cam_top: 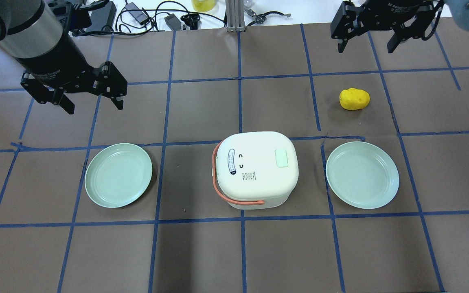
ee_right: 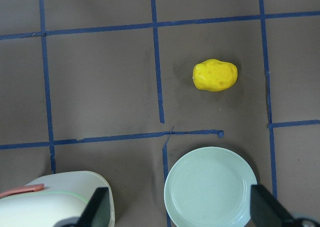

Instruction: Press rice cooker button

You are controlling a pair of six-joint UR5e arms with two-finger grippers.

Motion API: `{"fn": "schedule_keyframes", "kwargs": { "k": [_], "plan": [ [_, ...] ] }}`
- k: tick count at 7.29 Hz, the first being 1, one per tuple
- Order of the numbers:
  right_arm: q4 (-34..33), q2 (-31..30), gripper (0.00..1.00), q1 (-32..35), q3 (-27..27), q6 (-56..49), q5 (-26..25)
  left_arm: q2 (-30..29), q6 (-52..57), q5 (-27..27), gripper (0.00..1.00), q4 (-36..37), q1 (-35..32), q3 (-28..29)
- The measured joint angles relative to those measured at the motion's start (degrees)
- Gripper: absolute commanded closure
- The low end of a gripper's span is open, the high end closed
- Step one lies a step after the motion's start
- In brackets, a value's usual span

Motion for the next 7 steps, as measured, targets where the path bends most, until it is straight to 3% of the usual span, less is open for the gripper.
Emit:
{"fn": "schedule_keyframes", "kwargs": {
  "k": [7],
  "plan": [
    [-0.24, -0.07, 0.0, 0.08, 0.02, -0.37, -0.13, 0.0, 0.0, 0.0, 0.0, 0.0, 0.0, 0.0]
  ]
}}
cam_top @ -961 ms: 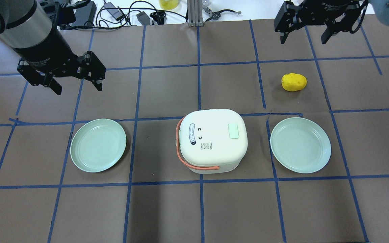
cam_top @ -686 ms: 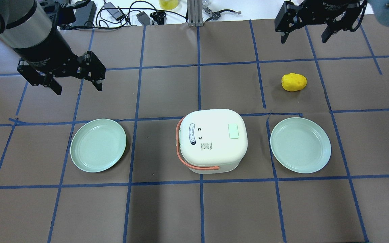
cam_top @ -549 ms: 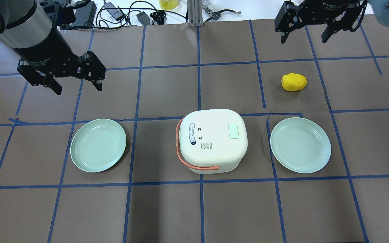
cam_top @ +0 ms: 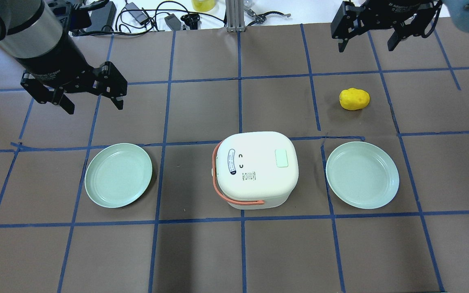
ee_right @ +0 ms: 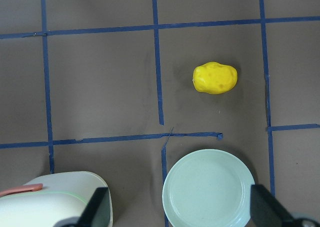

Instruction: Press rice cooker button

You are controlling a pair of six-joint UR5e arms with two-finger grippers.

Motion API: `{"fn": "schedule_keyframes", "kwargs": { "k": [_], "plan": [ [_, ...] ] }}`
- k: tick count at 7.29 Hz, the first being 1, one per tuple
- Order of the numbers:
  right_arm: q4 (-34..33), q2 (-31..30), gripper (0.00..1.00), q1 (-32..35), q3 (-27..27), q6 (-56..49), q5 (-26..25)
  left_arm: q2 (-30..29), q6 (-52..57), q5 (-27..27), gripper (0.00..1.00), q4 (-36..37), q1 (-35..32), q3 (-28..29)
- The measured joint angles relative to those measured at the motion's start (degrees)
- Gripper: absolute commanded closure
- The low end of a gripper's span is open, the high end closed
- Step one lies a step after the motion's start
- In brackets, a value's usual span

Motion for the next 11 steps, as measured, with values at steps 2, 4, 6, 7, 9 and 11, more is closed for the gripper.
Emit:
{"fn": "schedule_keyframes", "kwargs": {
  "k": [2, 4, 6, 7, 9, 11],
  "plan": [
    [0.12, 0.0, 0.0, 0.0, 0.0, 0.1, -0.2, 0.0, 0.02, 0.0, 0.0, 0.0, 0.0, 0.0],
    [0.05, 0.02, 0.0, 0.0, 0.08, 0.18, -0.25, 0.0, 0.02, 0.0, 0.0, 0.0, 0.0, 0.0],
    [0.16, 0.01, 0.0, 0.0, 0.06, 0.26, -0.1, 0.0, 0.04, 0.0, 0.0, 0.0, 0.0, 0.0],
    [0.25, 0.0, 0.0, 0.0, 0.04, 0.29, -0.1, 0.0, 0.05, 0.0, 0.0, 0.0, 0.0, 0.0],
    [0.32, 0.0, 0.34, 0.05, 0.03, 0.33, -0.04, 0.0, -0.01, 0.0, 0.0, 0.0, 0.0, 0.0],
    [0.46, -0.06, 0.69, 0.2, 0.03, 0.42, 0.42, 0.0, 0.02, 0.0, 0.0, 0.0, 0.0, 0.0]
  ]
}}
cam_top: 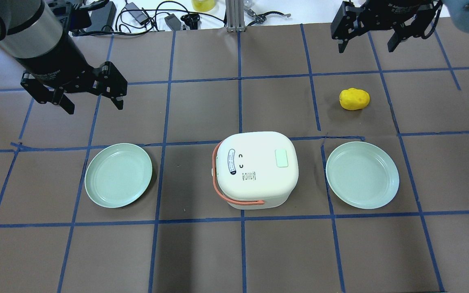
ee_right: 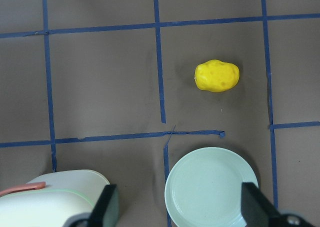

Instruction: Press rice cooker button

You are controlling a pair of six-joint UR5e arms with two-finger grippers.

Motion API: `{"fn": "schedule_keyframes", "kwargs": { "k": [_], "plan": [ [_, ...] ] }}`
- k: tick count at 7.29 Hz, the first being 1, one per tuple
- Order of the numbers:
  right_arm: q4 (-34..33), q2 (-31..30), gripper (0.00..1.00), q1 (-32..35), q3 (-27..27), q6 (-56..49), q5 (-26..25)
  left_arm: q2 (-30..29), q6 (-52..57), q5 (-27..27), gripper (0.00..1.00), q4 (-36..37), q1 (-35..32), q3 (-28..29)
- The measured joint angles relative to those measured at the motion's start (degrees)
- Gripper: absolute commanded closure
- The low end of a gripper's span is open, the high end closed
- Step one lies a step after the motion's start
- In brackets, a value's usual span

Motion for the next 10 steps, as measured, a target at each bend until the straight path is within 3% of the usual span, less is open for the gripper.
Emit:
{"fn": "schedule_keyframes", "kwargs": {
  "k": [1, 2, 10],
  "plan": [
    [0.42, -0.05, 0.88, 0.32, 0.14, 0.21, 0.4, 0.0, 0.02, 0.0, 0.0, 0.0, 0.0, 0.0],
    [0.81, -0.08, 0.99, 1.14, 0.71, 0.6, 0.91, 0.0, 0.02, 0.0, 0.0, 0.0, 0.0, 0.0],
    [-1.54, 0.53, 1.0, 15.17, 15.36, 12.51, 2.19, 0.0, -0.02, 0.0, 0.0, 0.0, 0.0, 0.0]
  ]
}}
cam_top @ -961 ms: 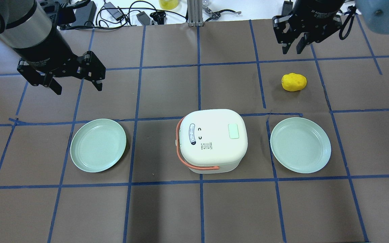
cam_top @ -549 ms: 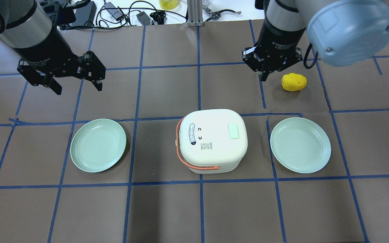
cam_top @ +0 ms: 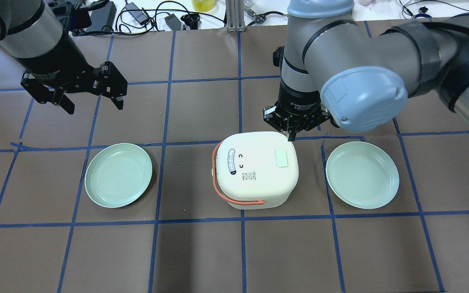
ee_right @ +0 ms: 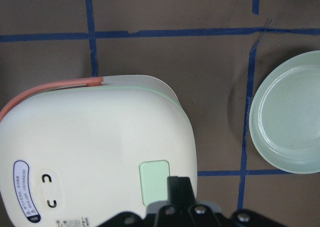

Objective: Press rice cooker button
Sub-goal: 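Move the right gripper down over the rice cooker's lid button, then press down on the lid release button with the right gripper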

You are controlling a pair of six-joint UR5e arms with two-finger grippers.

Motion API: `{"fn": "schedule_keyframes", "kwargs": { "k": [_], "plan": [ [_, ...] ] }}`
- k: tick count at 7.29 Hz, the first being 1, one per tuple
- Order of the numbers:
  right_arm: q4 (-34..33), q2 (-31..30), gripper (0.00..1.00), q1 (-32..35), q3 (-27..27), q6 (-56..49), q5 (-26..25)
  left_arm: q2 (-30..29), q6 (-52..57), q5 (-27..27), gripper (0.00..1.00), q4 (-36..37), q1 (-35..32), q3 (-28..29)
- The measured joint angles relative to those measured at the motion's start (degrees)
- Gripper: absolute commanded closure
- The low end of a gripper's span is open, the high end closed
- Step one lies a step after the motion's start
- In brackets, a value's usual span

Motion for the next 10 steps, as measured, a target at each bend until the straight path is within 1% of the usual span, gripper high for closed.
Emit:
{"fn": "schedule_keyframes", "kwargs": {
  "k": [2, 8, 9, 10],
  "plan": [
    [-0.2, 0.01, 1.0, 0.99, 2.39, 0.18, 0.0, 0.0, 0.02, 0.0, 0.0, 0.0, 0.0, 0.0],
    [-3.59, 1.23, 1.0, 1.73, 4.82, 0.13, 1.39, 0.0, 0.05, 0.0, 0.0, 0.0, 0.0, 0.0],
    [-3.71, 1.24, 0.12, 1.75, 5.04, 0.12, 1.38, 0.0, 0.04, 0.0, 0.0, 0.0, 0.0, 0.0],
    [-3.71, 1.21, 0.0, 1.78, 4.91, 0.22, 1.16, 0.0, 0.02, 0.0, 0.0, 0.0, 0.0, 0.0]
  ]
}}
